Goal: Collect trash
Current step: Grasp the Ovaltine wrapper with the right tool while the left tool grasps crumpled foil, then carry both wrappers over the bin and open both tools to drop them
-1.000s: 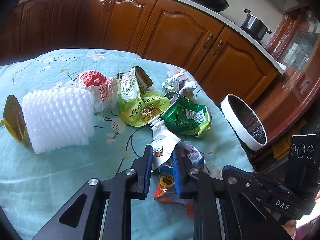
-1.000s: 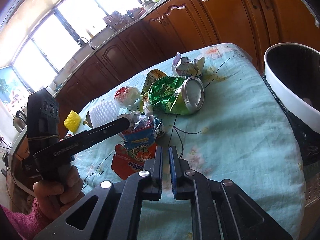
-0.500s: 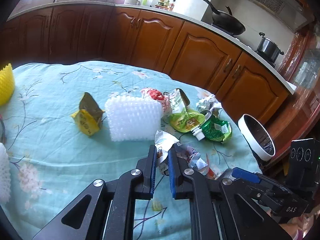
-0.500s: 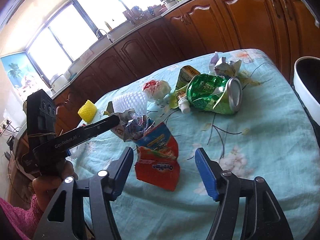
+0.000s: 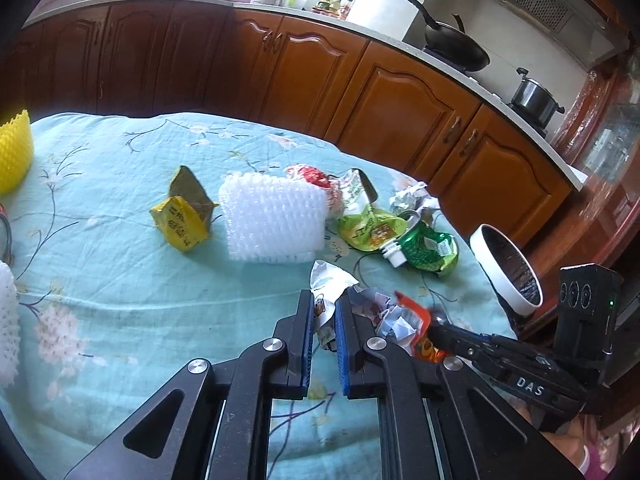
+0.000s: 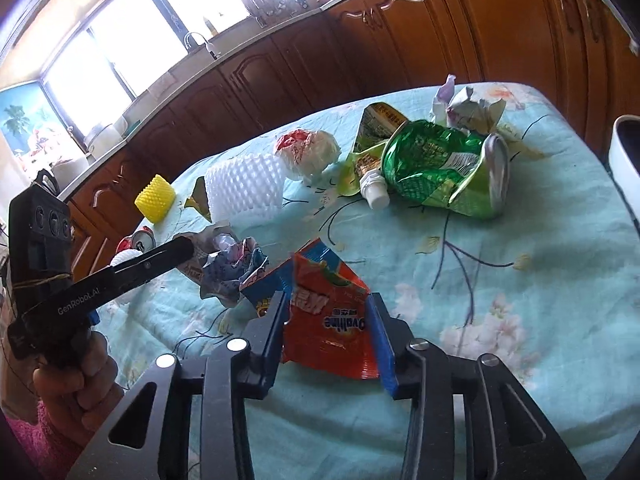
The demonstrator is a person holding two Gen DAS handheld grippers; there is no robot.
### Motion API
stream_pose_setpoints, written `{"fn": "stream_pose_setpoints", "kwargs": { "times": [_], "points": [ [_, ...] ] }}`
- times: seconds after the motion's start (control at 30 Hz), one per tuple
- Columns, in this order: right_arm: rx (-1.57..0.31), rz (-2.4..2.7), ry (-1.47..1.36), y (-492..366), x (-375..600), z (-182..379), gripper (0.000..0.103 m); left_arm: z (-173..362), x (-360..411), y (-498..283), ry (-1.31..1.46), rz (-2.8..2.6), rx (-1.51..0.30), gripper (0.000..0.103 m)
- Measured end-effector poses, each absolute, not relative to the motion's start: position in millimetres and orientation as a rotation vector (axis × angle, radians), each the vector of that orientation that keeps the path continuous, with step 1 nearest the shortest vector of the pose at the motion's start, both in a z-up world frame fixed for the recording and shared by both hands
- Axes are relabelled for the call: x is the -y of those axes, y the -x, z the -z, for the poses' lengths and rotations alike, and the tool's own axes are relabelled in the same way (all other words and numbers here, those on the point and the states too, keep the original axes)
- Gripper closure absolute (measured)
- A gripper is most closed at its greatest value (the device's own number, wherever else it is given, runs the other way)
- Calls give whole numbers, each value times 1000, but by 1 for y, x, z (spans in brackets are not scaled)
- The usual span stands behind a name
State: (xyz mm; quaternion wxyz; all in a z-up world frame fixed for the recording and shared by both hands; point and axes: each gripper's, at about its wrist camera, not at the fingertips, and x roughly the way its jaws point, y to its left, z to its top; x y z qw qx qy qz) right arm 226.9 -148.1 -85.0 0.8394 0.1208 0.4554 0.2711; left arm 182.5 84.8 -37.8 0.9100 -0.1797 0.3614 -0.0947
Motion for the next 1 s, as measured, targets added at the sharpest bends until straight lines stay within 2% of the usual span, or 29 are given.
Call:
{"fn": "stream_pose_setpoints", "kwargs": {
  "times": [0.4, 1.0],
  "points": [
    [-870, -424, -286, -210, 225, 57, 101, 17, -22, -200, 303, 355, -719, 95],
    [-790, -136, -354, -213, 363, 40, 101, 12, 91, -271, 188, 555, -725, 95]
  ]
}}
